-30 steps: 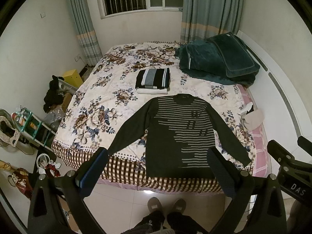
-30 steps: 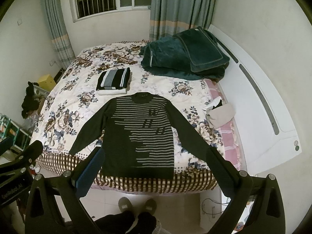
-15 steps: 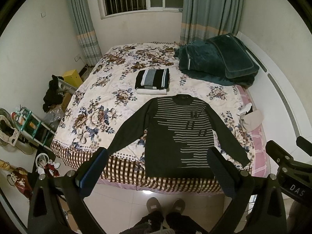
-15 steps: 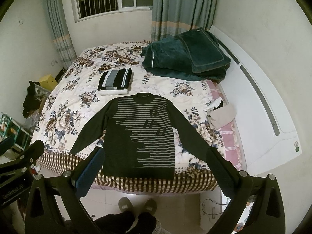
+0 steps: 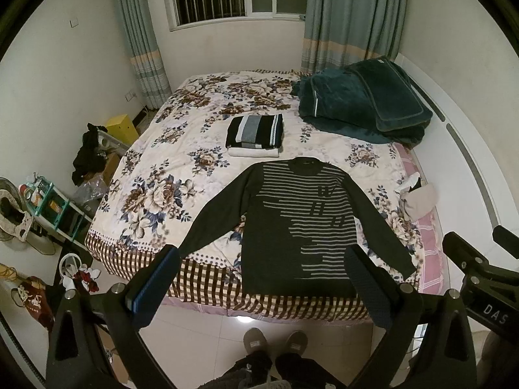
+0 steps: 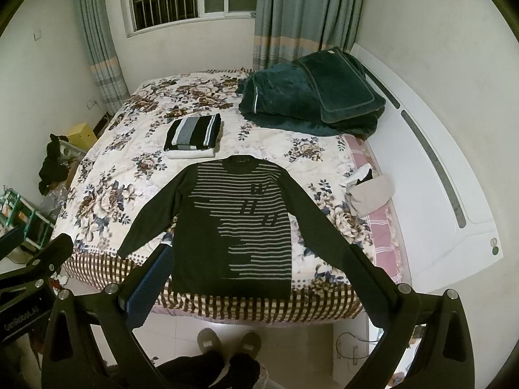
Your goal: Fold small clothes
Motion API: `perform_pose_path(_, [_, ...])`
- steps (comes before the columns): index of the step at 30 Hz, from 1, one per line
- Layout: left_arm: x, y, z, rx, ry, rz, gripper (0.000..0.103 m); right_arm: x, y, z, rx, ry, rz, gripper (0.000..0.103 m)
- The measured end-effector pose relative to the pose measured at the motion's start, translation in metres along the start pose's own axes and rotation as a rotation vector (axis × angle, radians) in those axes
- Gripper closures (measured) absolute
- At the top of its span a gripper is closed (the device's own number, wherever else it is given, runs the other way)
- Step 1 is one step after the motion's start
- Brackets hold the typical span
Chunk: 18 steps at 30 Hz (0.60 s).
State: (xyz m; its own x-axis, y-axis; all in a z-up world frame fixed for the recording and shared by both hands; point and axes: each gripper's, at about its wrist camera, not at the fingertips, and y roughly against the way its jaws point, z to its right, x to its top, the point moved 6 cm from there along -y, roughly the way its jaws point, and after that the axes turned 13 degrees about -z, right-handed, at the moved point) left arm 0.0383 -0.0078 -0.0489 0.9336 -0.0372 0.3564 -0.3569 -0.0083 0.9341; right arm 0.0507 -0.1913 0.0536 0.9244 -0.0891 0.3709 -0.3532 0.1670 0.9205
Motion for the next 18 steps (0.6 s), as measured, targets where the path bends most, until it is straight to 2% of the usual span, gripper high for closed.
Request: perform_pose_path(18, [-0.0006,0.0002,-0.0012,-0.002,0.002,0.003,0.0,-0.0016,-0.0012,0.0011,0.001,0.002,0.003,0.0])
